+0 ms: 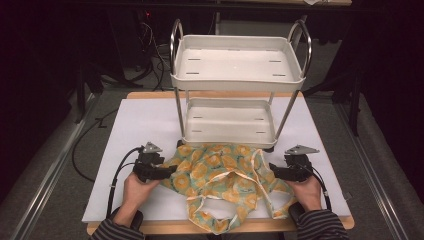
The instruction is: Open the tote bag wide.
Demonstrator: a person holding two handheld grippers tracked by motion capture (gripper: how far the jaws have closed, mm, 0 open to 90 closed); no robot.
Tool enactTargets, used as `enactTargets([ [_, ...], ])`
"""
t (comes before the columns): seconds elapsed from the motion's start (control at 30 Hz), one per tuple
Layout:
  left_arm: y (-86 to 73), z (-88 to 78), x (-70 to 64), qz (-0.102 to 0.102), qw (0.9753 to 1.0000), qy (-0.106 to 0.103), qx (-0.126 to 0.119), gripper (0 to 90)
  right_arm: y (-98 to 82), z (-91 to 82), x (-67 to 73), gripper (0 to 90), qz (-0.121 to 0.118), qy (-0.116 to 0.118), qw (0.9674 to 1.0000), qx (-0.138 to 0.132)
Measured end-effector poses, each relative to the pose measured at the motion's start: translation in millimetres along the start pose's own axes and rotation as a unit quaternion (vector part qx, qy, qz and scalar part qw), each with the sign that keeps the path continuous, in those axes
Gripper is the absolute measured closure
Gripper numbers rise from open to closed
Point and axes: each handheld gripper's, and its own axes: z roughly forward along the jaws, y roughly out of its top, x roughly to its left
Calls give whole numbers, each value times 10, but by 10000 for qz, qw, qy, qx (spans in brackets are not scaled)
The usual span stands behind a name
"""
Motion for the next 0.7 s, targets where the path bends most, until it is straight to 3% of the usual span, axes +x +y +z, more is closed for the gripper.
enactTargets([
  [0.27, -9, 6, 17, 118, 9999, 42, -23, 383, 2, 4, -6, 311, 45, 17, 10000, -1],
  [0.5, 9, 21, 58, 75, 10000, 2, -5, 379, 16, 15, -11, 309, 110, 23, 9999, -17],
  [0.57, -8, -5, 62, 185, 9998, 24, -35, 381, 26, 15, -4, 310, 136, 20, 9999, -56],
  [0.7, -10, -32, 62, 198, 9998, 41, -78, 382, 38, 17, 3, 311, 123, 40, 9999, -107],
])
